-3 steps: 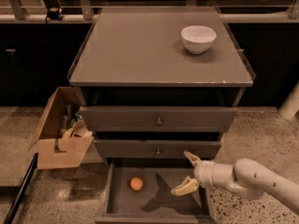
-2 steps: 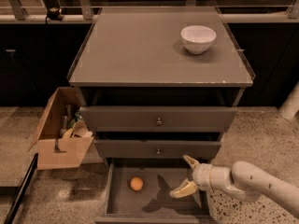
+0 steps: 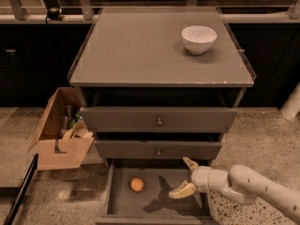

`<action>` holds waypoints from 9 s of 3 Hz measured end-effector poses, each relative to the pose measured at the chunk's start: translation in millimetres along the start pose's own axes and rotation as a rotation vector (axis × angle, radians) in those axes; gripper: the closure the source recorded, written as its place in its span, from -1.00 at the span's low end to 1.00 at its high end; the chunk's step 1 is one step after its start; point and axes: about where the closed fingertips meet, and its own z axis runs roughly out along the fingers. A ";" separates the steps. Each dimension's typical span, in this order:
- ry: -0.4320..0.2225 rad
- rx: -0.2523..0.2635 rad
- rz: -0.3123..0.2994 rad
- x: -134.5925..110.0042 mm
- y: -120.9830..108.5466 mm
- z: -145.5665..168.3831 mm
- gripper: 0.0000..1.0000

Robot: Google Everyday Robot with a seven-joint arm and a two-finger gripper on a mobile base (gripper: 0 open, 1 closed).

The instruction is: Pick orange from bottom drawer and place on counter

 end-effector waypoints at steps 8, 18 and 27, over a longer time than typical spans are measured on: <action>-0.073 0.081 0.130 146.2 -67.1 136.3 -1.00; -0.212 0.027 0.053 166.0 -63.0 260.1 -1.00; -0.287 -0.108 0.006 140.0 -29.3 292.8 1.00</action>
Offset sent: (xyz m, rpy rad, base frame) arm 0.0365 -0.0111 -0.1168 0.0395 0.0617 -0.1124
